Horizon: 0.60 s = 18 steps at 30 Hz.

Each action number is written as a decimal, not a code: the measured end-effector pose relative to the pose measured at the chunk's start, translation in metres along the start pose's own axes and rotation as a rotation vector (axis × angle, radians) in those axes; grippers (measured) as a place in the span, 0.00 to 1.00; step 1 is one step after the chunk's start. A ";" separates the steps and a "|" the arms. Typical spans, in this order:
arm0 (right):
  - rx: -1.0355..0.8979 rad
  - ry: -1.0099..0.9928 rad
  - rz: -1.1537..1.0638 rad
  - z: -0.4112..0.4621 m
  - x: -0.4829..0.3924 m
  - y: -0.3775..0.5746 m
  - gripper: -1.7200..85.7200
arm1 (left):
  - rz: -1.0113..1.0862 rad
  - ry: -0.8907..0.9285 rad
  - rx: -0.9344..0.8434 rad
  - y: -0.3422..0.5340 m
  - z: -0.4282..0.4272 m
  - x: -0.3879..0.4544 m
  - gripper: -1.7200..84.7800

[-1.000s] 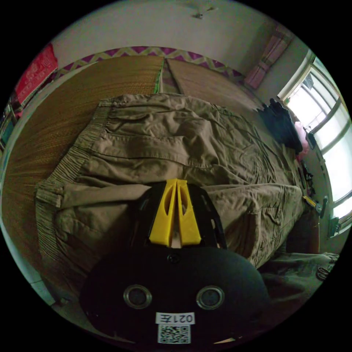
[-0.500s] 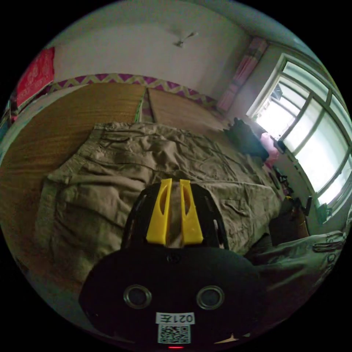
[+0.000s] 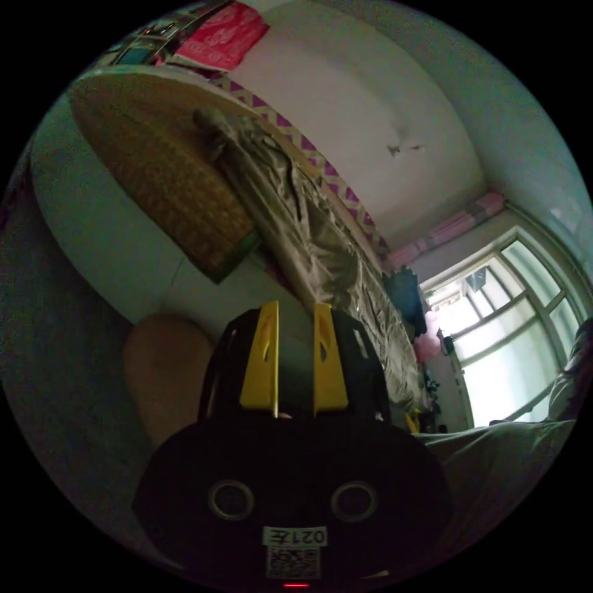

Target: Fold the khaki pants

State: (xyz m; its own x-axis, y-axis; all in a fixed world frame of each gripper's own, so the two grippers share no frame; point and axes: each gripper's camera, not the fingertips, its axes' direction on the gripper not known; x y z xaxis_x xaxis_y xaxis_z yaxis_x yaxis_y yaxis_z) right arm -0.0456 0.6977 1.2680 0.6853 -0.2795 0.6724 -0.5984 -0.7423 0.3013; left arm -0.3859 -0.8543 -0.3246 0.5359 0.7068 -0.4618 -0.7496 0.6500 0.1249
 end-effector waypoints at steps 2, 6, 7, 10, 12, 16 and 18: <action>0.043 -0.105 0.067 -0.002 0.025 0.000 0.14 | -0.049 0.071 0.008 0.003 -0.004 -0.018 0.14; 0.102 -0.290 0.152 -0.013 0.063 0.004 0.13 | -0.119 0.204 0.038 0.004 -0.016 -0.050 0.15; 0.099 -0.288 0.157 -0.015 0.066 0.004 0.13 | -0.125 0.208 0.046 0.003 -0.019 -0.054 0.15; 0.069 -0.231 0.173 -0.030 0.081 0.006 0.14 | -0.149 0.250 0.102 -0.002 -0.038 -0.070 0.15; 0.045 -0.225 0.191 -0.037 0.097 0.008 0.15 | -0.163 0.296 0.128 -0.008 -0.050 -0.080 0.15; 0.027 -0.340 0.215 -0.034 0.117 0.009 0.14 | -0.144 0.330 0.113 -0.019 -0.056 -0.082 0.15; 0.050 -0.455 0.197 -0.031 0.126 0.006 0.08 | -0.134 0.323 0.093 -0.024 -0.062 -0.085 0.14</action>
State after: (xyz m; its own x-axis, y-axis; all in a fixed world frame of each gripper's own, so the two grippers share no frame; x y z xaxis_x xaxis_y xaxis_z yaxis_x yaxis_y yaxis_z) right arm 0.0241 0.6772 1.3750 0.6797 -0.6466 0.3463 -0.7217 -0.6739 0.1580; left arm -0.4375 -0.9471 -0.3426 0.4650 0.4987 -0.7315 -0.6346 0.7639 0.1173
